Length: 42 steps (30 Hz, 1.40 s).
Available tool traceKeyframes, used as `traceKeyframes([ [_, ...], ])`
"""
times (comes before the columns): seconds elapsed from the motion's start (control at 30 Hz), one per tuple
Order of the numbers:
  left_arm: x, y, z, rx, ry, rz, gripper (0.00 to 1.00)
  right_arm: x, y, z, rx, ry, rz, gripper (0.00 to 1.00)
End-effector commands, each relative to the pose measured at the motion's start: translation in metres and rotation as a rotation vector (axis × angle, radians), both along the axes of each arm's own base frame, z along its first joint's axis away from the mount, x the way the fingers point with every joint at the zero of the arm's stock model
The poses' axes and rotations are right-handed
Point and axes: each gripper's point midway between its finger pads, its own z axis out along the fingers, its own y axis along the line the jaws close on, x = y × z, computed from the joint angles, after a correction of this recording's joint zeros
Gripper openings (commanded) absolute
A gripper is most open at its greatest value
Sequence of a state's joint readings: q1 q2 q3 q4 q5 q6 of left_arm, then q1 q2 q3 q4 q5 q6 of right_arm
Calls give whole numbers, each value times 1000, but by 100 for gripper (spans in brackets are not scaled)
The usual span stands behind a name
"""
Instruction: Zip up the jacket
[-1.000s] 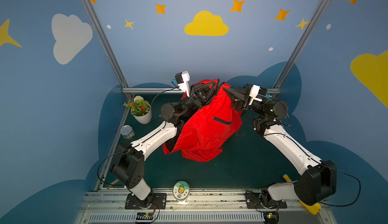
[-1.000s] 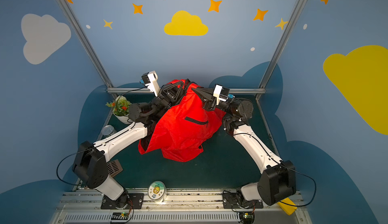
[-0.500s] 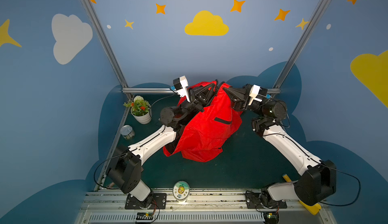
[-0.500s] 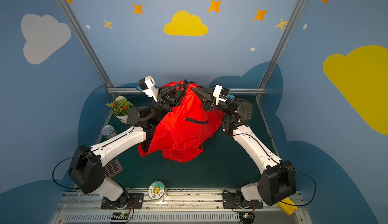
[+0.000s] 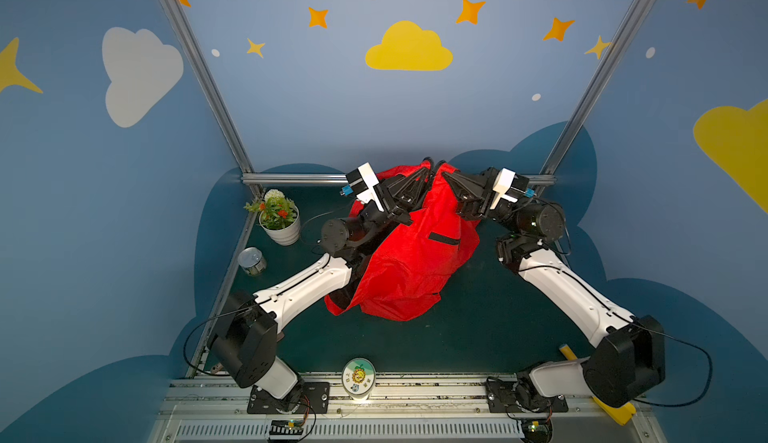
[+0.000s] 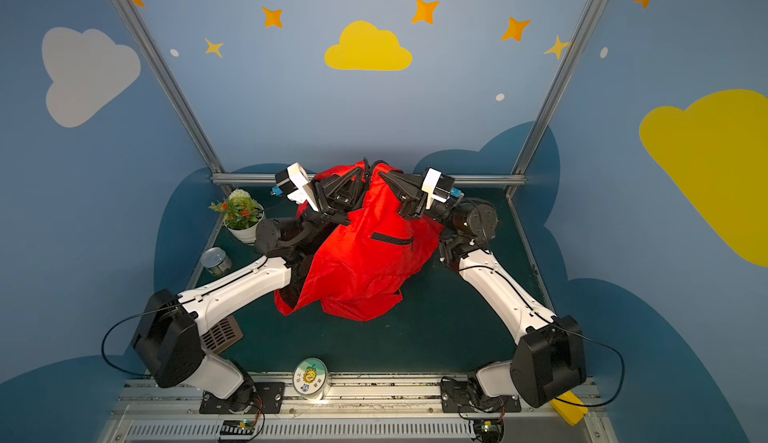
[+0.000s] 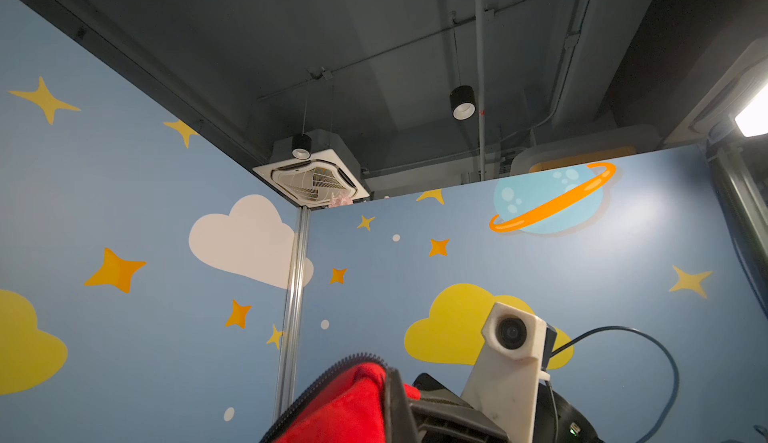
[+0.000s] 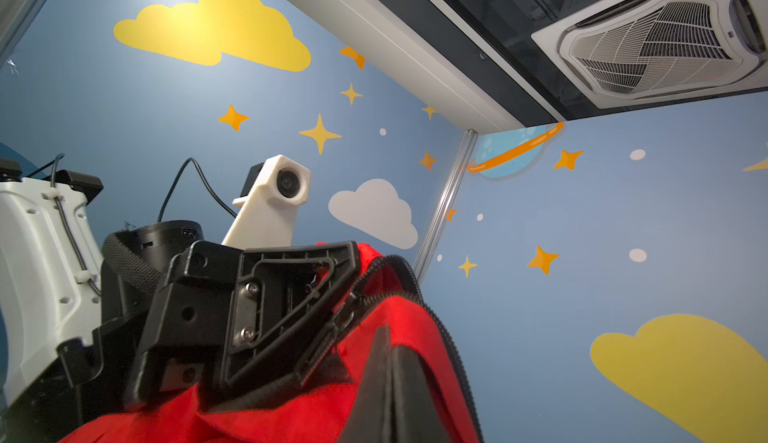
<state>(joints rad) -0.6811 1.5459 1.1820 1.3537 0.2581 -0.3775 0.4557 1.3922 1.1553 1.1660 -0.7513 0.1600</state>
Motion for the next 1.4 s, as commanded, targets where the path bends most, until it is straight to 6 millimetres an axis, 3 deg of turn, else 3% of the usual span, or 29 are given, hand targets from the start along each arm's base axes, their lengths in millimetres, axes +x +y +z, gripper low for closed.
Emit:
traceKeyframes([
  [0.0, -19, 12, 19, -35, -110, 73, 3, -20, -15, 26, 83, -78, -27, 0],
  [1.37, -12, 26, 14, -76, -89, 404, 3, -35, -27, 41, 154, -107, -44, 0],
])
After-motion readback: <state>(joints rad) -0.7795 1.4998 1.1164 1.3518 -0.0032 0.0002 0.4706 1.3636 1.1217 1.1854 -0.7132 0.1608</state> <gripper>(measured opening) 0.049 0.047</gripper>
